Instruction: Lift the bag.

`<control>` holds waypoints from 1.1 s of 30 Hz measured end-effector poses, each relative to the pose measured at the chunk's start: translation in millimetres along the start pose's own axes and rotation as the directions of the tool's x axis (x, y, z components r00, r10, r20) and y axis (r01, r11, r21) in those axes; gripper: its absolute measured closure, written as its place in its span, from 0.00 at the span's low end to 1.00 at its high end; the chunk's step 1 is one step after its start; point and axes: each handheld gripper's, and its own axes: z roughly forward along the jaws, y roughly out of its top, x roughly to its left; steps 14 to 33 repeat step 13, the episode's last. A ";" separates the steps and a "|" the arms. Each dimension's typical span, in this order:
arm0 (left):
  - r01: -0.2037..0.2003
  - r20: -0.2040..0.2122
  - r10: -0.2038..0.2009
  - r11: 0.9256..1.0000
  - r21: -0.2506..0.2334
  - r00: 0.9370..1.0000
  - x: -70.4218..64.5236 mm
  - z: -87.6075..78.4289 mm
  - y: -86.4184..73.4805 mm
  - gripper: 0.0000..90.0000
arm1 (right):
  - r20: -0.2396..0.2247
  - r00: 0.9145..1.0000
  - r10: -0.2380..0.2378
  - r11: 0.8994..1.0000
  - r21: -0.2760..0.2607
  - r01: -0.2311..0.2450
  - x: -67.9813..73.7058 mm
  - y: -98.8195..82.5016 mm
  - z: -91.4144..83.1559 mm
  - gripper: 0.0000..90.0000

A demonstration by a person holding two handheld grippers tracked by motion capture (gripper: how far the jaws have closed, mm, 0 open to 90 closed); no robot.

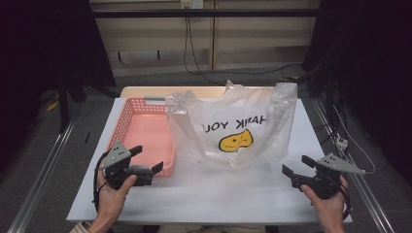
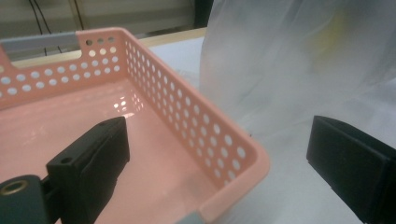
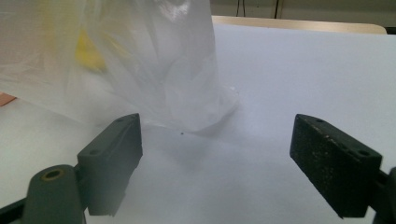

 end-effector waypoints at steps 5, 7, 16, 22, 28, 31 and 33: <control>-0.032 -0.012 0.032 0.999 -0.010 0.999 -3.0 -6.8 -9.7 0.07 | -0.004 1.000 0.010 1.000 0.013 -0.010 0.2 -5.7 1.3 0.19; -0.025 -0.015 0.024 1.000 -0.012 1.000 -3.0 -6.2 -13.4 0.07 | -0.005 1.000 0.012 1.000 0.008 -0.012 0.2 -5.9 1.4 0.19; -0.023 -0.001 0.023 1.000 0.000 1.000 -2.1 -3.0 -15.4 0.07 | -0.010 1.000 0.003 1.000 0.010 -0.003 0.1 -5.9 3.2 0.19; -0.023 -0.001 0.023 1.000 0.000 1.000 -2.1 -3.0 -15.4 0.07 | -0.010 1.000 0.003 1.000 0.010 -0.003 0.1 -5.9 3.2 0.19; -0.023 -0.001 0.023 1.000 0.000 1.000 -2.1 -3.0 -15.4 0.07 | -0.010 1.000 0.003 1.000 0.010 -0.003 0.1 -5.9 3.2 0.19; -0.023 -0.001 0.023 1.000 0.000 1.000 -2.1 -3.0 -15.4 0.07 | -0.010 1.000 0.003 1.000 0.010 -0.003 0.1 -5.9 3.2 0.19; -0.023 -0.001 0.023 1.000 0.000 1.000 -2.1 -3.0 -15.4 0.07 | -0.010 1.000 0.003 1.000 0.010 -0.003 0.1 -5.9 3.2 0.19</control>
